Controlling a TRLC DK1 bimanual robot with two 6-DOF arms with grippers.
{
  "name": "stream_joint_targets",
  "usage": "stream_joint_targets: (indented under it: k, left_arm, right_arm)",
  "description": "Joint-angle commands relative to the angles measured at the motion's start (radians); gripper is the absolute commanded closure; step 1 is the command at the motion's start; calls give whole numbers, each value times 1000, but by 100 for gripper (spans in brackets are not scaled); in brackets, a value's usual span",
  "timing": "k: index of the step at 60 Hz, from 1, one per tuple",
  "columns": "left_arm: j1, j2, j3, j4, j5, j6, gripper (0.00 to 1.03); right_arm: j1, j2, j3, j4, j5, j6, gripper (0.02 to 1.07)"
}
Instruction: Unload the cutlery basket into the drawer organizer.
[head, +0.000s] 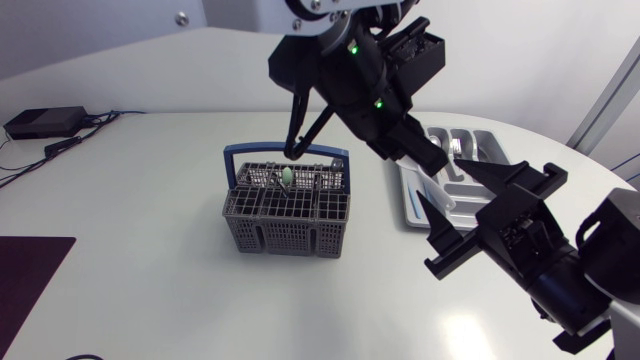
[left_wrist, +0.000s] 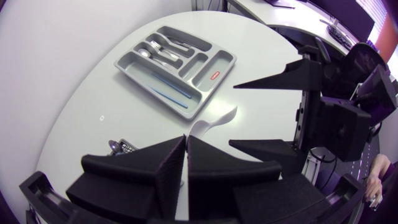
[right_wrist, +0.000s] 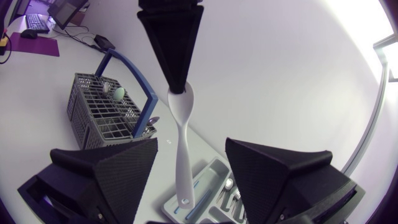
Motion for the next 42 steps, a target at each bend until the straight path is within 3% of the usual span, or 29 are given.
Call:
stream_joint_targets:
  k: [1,13,34,42]
  left_arm:
    - [-3,23,42,-23,11,-34,83]
    - [-9,26,42,-41,12,-37,83]
    - [-21,32,36,-56,12,-37,83]
    - [-19,35,39,-56,12,-35,83]
  right_arm:
    - [-1,34,-11,36,5,-26,34]
    - [-6,95,15,72,7,-39,45]
    - [15,159,61,90,28,-65,54]
    - [31,175,65,93,45,-79,64]
